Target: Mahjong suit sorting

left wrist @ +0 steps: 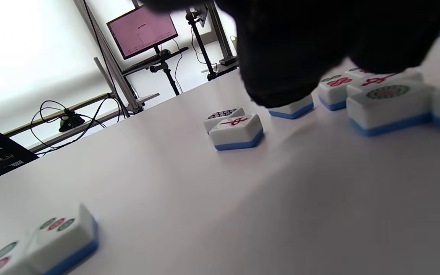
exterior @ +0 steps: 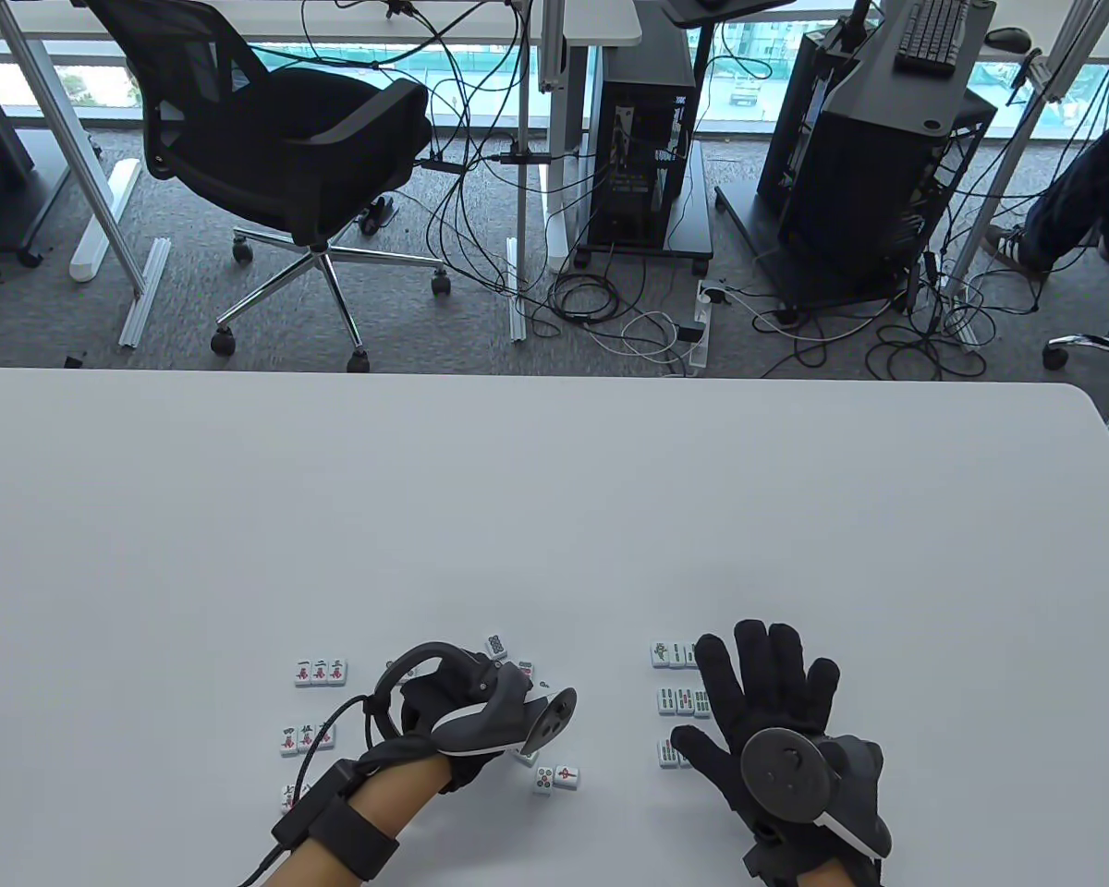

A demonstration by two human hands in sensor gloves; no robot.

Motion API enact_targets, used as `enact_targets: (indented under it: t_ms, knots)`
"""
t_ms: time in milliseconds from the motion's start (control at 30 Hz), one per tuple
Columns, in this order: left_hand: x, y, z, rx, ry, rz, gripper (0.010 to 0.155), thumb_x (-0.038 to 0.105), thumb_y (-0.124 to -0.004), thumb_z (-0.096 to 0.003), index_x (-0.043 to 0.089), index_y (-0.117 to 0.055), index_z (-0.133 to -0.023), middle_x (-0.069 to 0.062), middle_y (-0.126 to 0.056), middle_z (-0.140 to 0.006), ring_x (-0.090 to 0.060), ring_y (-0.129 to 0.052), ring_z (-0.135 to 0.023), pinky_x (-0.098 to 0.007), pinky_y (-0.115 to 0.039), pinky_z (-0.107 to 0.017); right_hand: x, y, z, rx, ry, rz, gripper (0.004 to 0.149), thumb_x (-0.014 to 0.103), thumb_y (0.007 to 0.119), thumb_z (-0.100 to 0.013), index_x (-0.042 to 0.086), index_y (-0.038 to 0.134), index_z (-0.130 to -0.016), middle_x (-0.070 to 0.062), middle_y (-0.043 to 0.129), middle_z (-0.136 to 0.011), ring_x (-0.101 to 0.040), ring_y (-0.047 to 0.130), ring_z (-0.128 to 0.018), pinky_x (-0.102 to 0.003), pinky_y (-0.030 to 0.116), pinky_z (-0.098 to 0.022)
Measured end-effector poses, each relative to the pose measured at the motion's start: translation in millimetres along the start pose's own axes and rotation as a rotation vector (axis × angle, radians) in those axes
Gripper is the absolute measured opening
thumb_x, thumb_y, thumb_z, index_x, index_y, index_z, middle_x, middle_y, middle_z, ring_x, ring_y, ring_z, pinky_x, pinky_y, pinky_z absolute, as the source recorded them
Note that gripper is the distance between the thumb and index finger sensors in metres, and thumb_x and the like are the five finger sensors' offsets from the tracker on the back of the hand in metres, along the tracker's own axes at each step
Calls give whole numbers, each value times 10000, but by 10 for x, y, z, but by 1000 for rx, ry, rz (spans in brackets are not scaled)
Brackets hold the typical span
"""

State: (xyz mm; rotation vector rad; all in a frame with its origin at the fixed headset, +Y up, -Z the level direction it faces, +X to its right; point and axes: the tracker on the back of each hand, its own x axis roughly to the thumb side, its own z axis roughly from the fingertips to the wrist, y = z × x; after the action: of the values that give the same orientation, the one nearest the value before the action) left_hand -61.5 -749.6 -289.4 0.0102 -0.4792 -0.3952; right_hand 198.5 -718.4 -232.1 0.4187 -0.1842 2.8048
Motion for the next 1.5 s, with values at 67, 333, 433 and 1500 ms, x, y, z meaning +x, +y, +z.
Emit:
enact_targets:
  t_ms: [67,333,433,1500]
  knots:
    - [-2,-41,-17,2,9,-15,496,597,-820,-302,222,-942,-602,192,-975,-217,-62,-893,9,-295,-821,-82,0,1,0,-1,-1,-3,808,645,585,-472,353,170,-1101,-124,92,-1185,-438,32,-1047,-731,123,-702]
    - [-172,-112,-7,0,95,-68,495,576,-832,-304,232,-931,-645,184,-990,-266,-66,-917,-25,-298,-830,-107,1,5,0,4,1,3,807,646,584,-472,353,174,-1102,-125,96,-1185,-437,37,-1049,-732,127,-702]
    - [-182,-60,41,-9,111,-14,511,582,-822,-312,226,-929,-662,177,-996,-279,-68,-923,-31,-299,-831,-109,1,3,1,4,2,6,806,646,585,-471,353,176,-1101,-125,98,-1186,-438,38,-1048,-732,129,-701]
    - [-972,70,205,42,107,253,628,558,-941,-233,199,-888,-746,173,-999,-317,-76,-944,-74,-306,-846,-149,-7,10,-8,19,13,28,808,647,585,-472,347,183,-1104,-130,109,-1186,-442,45,-1048,-734,134,-699]
